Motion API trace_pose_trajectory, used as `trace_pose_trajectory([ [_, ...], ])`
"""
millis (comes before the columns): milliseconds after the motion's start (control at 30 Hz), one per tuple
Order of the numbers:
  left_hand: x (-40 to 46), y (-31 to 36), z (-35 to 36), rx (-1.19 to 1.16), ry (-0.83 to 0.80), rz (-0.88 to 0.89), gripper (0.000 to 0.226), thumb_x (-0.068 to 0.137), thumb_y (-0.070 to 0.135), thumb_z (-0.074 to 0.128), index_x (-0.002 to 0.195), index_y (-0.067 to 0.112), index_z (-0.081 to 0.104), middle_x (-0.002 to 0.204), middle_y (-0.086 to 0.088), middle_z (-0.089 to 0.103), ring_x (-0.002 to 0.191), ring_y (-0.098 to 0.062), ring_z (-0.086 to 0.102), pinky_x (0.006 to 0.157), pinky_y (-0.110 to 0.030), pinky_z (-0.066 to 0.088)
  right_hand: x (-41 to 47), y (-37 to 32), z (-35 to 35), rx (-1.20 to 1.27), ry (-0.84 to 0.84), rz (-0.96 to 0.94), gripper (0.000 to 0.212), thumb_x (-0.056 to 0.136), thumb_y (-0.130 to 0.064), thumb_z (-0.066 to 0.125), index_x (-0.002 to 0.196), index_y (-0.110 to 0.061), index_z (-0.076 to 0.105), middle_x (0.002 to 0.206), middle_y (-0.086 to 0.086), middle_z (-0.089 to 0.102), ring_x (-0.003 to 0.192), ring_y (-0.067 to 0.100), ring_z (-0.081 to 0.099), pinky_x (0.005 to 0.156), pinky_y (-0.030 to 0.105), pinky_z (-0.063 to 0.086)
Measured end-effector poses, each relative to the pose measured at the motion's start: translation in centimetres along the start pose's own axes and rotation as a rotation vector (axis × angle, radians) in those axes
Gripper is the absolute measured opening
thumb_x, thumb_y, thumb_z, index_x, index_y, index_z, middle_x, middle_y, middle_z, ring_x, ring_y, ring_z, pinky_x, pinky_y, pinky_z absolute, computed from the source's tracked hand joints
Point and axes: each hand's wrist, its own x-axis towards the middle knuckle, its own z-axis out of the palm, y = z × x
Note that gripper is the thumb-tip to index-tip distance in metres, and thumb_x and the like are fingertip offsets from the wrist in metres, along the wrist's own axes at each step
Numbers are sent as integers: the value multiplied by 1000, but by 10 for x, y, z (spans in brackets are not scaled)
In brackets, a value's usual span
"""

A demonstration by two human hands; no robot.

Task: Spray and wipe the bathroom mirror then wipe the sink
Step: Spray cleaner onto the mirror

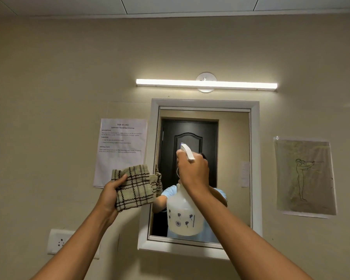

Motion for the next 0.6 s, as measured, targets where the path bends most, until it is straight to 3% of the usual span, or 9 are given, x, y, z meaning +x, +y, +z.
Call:
trace_pose_trajectory([
  [300,2,12,-25,-1,12,30,31,101,20,42,107,4,68,97,-16,76,81,-26,75,66,-38,63,33,-27,23,-6,16,-47,41,94,-40,44,61,-19,55,58,5,59,61,24,64,65,50,58],
  [600,2,16,-29,3,31,24,31,101,20,43,106,3,68,95,-17,76,79,-27,75,64,-40,62,47,-20,27,-18,75,-55,39,96,-37,47,64,-17,57,57,0,56,57,15,58,60,32,52],
])
